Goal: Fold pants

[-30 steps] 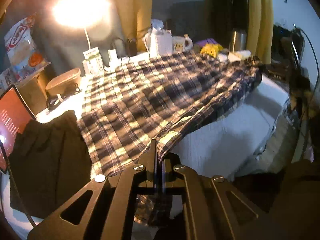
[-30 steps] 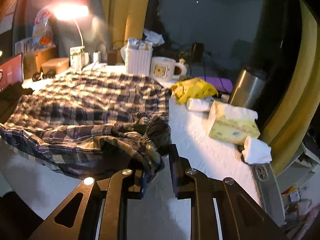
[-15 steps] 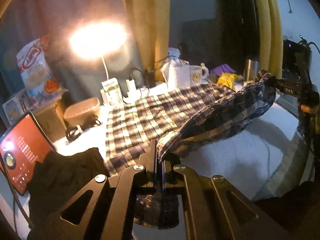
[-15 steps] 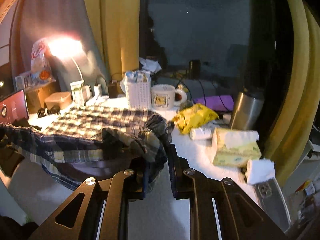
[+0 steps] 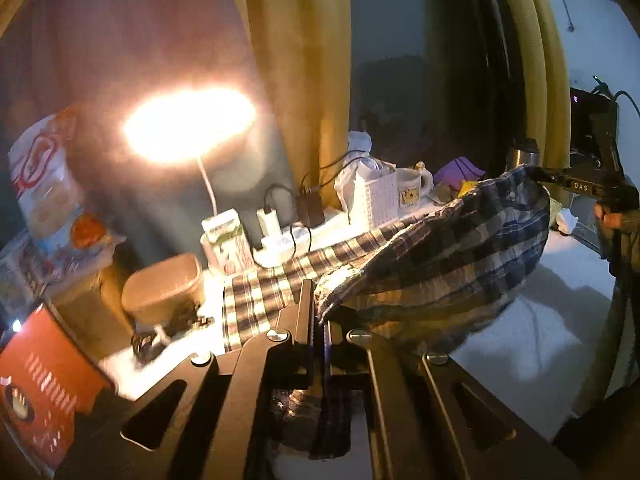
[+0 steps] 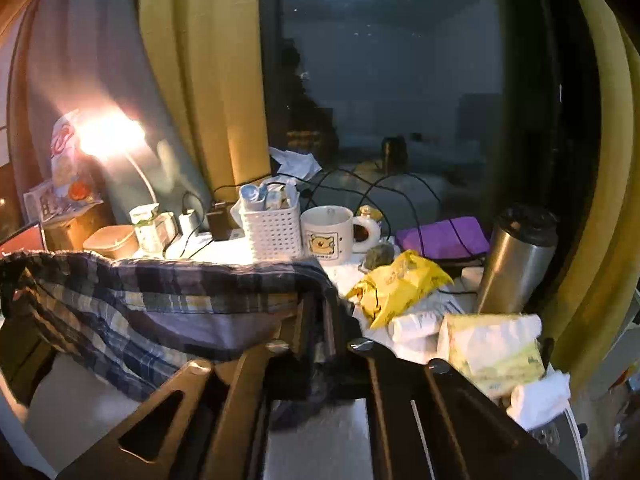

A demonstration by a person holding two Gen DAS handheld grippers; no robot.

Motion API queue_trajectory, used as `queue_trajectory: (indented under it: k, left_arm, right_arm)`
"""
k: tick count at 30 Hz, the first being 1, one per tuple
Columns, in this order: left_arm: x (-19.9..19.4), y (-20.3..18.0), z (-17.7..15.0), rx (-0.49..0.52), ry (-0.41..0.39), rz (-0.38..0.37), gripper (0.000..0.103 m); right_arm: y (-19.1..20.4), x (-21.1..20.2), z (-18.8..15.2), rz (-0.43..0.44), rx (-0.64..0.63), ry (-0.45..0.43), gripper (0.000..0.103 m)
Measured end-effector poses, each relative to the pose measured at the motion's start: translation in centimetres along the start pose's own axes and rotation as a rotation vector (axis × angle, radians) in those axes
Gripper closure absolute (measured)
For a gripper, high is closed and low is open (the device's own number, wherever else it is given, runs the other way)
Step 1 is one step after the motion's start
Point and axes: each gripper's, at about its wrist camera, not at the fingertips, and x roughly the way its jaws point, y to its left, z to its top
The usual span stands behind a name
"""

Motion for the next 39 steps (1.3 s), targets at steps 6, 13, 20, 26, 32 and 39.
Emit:
queue_trajectory:
  k: [6,13,20,26,32,39]
  left_arm:
    - [4.5,1.7,1.3,0.024,0.027,-0.015,0.101]
    - [9.4,4.0,2.3,0.019,0.053,-0.038,0.101]
    - [15.5,6.2,3.5,0.033,0.109,-0.052,0.101]
    - [21.0,8.0,2.7,0.021,0.186,-0.035,0.098]
    - [24.5,10.1,1.4,-0.023,0.253,0.004,0.081]
    - [23.6,12.4,0.7,-0.084,0.245,0.071,0.039]
  right_arm:
    - [-0.1,4.3,1.1,0.0,0.0,0.026,0.102]
    - [-0.3,8.5,2.4,-0.011,-0.01,0.048,0.103]
    - [-0.8,14.0,3.6,-0.023,-0.02,0.087,0.103]
    - [-0.7,19.1,3.4,-0.023,-0.035,0.147,0.103]
    - [0.0,22.9,3.0,-0.051,-0.066,0.195,0.103]
    - [0.5,24.9,2.6,-0.101,-0.097,0.236,0.102]
